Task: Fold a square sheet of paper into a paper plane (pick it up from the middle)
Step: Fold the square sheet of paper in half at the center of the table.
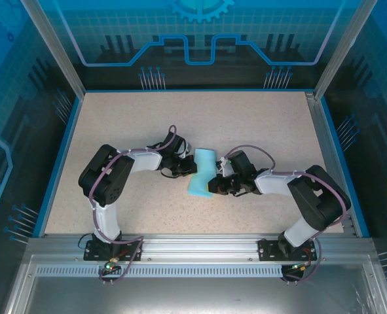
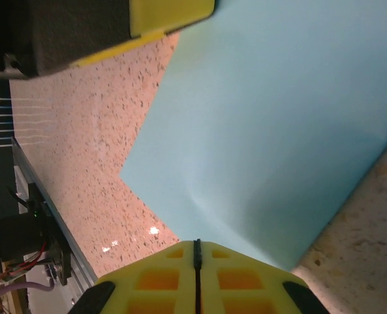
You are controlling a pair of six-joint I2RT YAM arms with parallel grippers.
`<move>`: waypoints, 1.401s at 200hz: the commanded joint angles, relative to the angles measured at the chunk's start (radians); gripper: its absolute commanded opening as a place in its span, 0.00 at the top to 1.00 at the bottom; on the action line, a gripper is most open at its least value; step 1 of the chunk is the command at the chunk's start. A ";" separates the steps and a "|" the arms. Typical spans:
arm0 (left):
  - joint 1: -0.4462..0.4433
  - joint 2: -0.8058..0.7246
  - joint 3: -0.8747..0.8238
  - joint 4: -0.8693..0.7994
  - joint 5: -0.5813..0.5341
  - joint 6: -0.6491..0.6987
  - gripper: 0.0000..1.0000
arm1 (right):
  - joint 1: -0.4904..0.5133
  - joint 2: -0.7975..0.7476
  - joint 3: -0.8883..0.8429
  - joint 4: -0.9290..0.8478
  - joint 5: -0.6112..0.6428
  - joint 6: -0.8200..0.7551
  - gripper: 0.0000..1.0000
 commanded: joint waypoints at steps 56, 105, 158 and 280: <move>-0.007 0.020 -0.031 -0.092 -0.045 0.040 1.00 | 0.022 0.095 -0.030 -0.032 0.022 -0.012 0.93; -0.008 0.014 -0.036 -0.093 -0.047 0.041 1.00 | 0.022 0.003 -0.010 -0.032 0.005 0.006 0.93; -0.008 0.014 -0.034 -0.092 -0.044 0.042 1.00 | 0.025 0.054 -0.050 0.003 0.019 0.010 0.93; -0.009 0.014 -0.034 -0.091 -0.041 0.044 1.00 | -0.070 -0.012 0.056 -0.033 -0.012 -0.010 0.93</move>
